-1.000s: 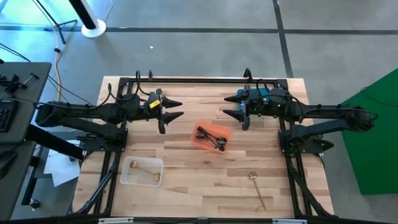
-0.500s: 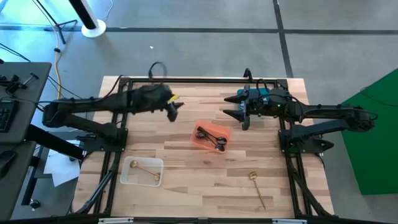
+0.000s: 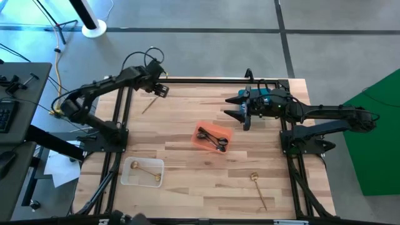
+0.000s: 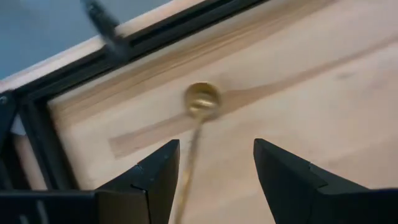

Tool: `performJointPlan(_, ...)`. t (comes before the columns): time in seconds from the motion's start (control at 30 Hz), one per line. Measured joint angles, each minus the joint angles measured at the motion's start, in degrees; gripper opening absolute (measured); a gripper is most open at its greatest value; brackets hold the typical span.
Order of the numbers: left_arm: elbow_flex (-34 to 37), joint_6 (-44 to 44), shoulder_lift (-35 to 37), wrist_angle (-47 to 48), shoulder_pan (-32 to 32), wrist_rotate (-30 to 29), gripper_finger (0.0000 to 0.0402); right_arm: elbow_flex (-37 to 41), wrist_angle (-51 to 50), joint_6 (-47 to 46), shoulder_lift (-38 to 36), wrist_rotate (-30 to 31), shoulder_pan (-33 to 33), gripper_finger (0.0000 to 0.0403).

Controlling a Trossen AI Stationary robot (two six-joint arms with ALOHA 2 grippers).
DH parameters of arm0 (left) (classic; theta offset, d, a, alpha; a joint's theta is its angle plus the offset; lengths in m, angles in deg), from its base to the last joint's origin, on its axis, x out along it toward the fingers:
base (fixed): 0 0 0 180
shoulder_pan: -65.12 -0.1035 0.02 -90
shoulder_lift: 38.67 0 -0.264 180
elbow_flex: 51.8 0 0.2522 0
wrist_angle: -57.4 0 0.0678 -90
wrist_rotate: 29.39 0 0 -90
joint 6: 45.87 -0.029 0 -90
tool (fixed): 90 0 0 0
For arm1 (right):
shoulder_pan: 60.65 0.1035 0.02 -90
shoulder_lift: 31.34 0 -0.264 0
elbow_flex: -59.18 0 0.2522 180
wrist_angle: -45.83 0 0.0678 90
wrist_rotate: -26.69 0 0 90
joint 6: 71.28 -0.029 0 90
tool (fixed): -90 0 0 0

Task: Sort silverware by color (type)
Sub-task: Put the top golden spoon into the white bin

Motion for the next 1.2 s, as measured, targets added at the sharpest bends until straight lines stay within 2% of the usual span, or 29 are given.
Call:
performJointPlan(0.13, 0.0, -2.2, -4.7, -0.2, -3.7, 0.2, 0.0197, 0.0, -0.2, 0.0, 0.0, 1.3, 0.0, 0.0239)
performJointPlan(0.27, 0.0, -4.8, -9.5, -0.2, -5.7, 4.0, 0.0197, 0.0, -0.6, 0.0, 0.0, 1.4, 0.0, 0.0239)
performJointPlan(0.53, 0.0, -9.1, -16.1, -1.1, -6.2, 7.9, 0.0197, 0.0, -1.4, 0.0, 0.0, 1.4, 0.0, 0.0239)
performJointPlan(0.93, -0.3, -10.2, -22.1, -2.9, -6.8, 8.3, 0.0190, 0.0, -1.4, -1.3, 0.0, 1.4, 0.0, 0.0239)
performJointPlan(1.07, -0.2, -14.3, -22.1, -3.1, -6.9, 10.0, 0.0144, 0.0, -1.4, -3.0, 0.0, 1.4, 0.0, 0.0239)
performJointPlan(1.2, -0.2, -15.0, -22.2, -3.0, -6.8, 10.5, 0.0049, 0.0, -1.4, -3.0, 0.0, 1.4, 0.0, 0.0239)
